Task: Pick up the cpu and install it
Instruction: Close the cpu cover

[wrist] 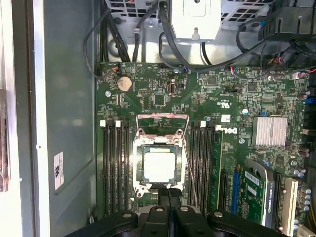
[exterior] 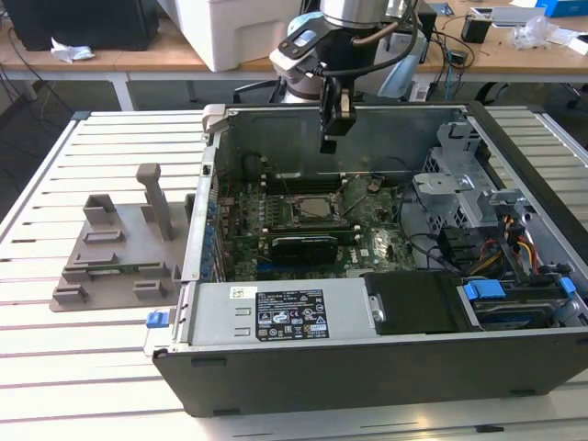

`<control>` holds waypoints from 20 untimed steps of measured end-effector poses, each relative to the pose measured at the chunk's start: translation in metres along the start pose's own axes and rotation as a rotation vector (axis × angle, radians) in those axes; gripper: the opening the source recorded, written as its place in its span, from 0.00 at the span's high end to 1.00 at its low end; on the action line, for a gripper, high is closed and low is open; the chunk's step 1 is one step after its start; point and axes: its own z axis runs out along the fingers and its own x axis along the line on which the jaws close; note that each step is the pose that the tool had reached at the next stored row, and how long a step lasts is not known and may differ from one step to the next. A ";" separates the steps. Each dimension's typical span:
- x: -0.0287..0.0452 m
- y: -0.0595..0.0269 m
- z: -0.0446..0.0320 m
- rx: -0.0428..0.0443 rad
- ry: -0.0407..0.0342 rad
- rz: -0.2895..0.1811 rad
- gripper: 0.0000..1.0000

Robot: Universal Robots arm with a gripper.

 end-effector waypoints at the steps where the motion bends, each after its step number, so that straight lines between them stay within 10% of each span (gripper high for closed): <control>1: 0.0000 0.0004 0.0001 -0.0005 0.0225 -0.002 0.89; 8: -0.0001 0.0074 0.0001 0.0010 0.0275 -0.008 0.89; 20: 0.0005 0.0502 -0.0027 0.0031 0.0263 -0.008 0.89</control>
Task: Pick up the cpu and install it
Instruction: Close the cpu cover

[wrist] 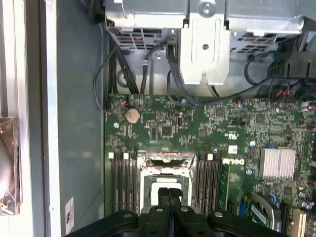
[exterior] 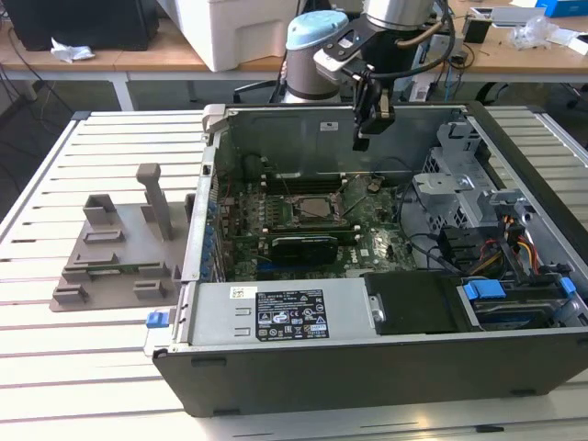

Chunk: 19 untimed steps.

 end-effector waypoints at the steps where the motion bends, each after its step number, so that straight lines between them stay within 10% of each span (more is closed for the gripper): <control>1: 0.0001 0.0030 -0.0002 0.0001 -0.0002 0.000 0.89; 8: 0.0006 0.0228 0.0024 0.0036 -0.0028 0.000 0.89; 19: 0.0022 0.0362 0.0303 0.0081 -0.0029 0.000 0.89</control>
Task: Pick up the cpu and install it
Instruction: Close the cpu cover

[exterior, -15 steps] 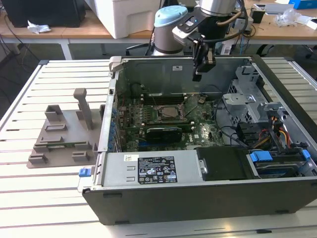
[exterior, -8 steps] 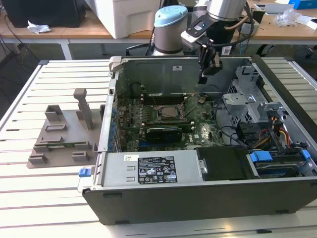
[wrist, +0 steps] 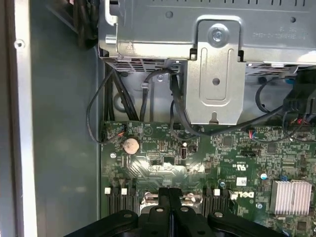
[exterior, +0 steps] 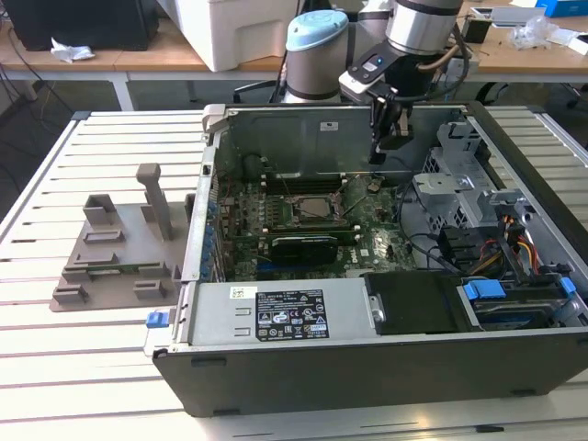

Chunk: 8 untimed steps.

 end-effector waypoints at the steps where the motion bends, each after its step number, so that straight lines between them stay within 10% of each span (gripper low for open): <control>1: 0.0000 0.0019 0.0036 0.0000 0.0000 0.000 0.89; 8: 0.0002 0.0077 0.0248 0.0005 0.0000 0.000 0.89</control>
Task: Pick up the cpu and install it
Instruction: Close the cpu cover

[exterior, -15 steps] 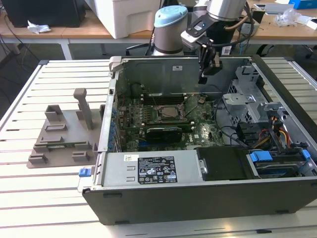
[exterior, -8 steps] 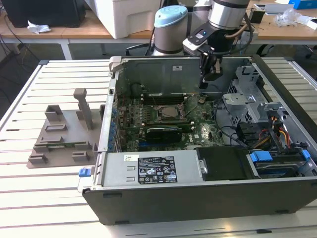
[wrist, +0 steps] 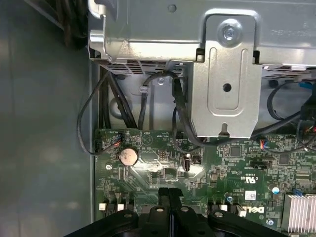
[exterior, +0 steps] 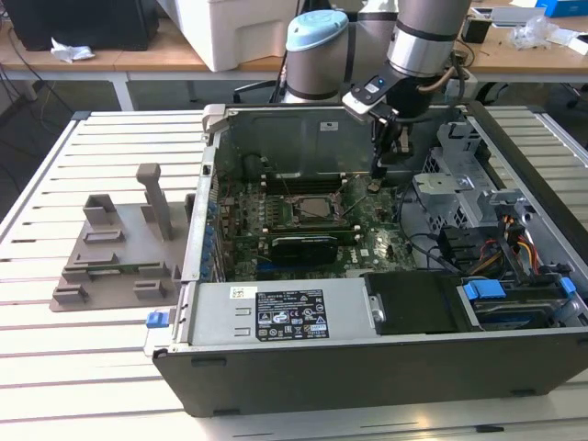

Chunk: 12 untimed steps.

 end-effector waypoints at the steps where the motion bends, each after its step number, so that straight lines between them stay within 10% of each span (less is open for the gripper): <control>1: 0.0000 0.0002 0.0020 0.0000 0.0001 0.000 0.89; 12: 0.0004 -0.0128 0.0173 0.0002 0.0002 -0.002 0.89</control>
